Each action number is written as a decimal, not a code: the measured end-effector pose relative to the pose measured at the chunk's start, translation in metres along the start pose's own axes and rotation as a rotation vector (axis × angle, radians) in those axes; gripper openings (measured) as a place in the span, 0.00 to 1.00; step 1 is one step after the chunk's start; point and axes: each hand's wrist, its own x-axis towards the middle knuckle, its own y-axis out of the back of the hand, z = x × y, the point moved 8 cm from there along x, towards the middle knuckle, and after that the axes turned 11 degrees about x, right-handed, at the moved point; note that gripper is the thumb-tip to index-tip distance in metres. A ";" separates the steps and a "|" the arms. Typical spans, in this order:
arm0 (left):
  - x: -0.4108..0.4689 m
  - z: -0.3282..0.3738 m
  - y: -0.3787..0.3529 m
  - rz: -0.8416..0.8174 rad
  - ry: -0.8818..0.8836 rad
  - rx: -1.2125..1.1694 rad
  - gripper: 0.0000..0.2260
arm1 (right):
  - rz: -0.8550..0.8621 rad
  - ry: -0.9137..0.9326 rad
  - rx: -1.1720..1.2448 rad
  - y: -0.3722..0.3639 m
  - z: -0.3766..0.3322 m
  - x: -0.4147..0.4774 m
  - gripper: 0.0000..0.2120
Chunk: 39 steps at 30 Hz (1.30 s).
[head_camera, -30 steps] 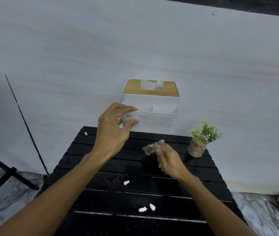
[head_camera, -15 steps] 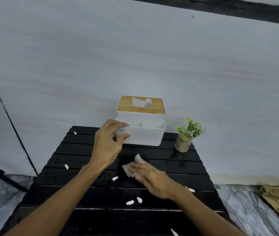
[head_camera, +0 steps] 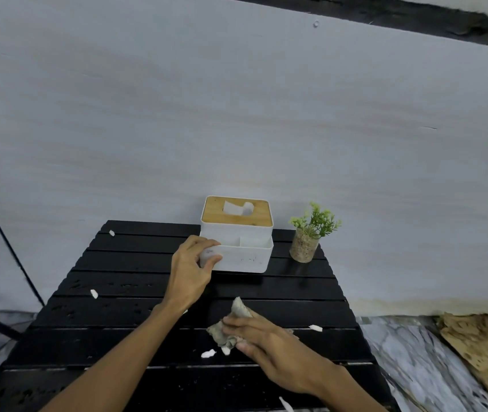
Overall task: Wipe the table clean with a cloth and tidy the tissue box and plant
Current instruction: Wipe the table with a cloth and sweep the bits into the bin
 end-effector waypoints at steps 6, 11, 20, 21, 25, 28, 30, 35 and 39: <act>0.003 -0.010 -0.012 0.002 0.011 0.020 0.11 | 0.013 -0.002 0.003 -0.001 0.004 0.000 0.21; 0.003 -0.016 -0.017 0.004 0.016 0.049 0.11 | 0.016 -0.008 0.005 -0.001 0.005 0.000 0.21; 0.009 -0.023 -0.025 0.005 0.031 0.063 0.12 | 0.027 0.003 0.010 0.000 0.001 -0.001 0.21; 0.009 -0.023 -0.025 0.005 0.031 0.069 0.12 | 0.027 0.003 0.011 0.000 0.001 -0.001 0.21; 0.009 -0.024 -0.025 0.000 0.036 0.097 0.12 | 0.039 0.025 -0.008 -0.001 0.003 0.000 0.20; 0.009 -0.025 -0.025 -0.010 0.047 0.150 0.13 | 0.090 0.031 0.016 0.002 0.003 0.001 0.19; 0.008 -0.022 -0.022 -0.010 0.038 0.198 0.14 | 0.186 0.017 0.151 0.013 -0.005 -0.001 0.15; 0.006 -0.003 0.001 -0.016 -0.059 0.302 0.17 | 0.515 -0.135 0.369 0.082 0.005 -0.025 0.14; -0.012 0.006 0.034 -0.035 -0.053 0.305 0.14 | 0.725 -0.312 0.209 0.129 0.063 -0.062 0.14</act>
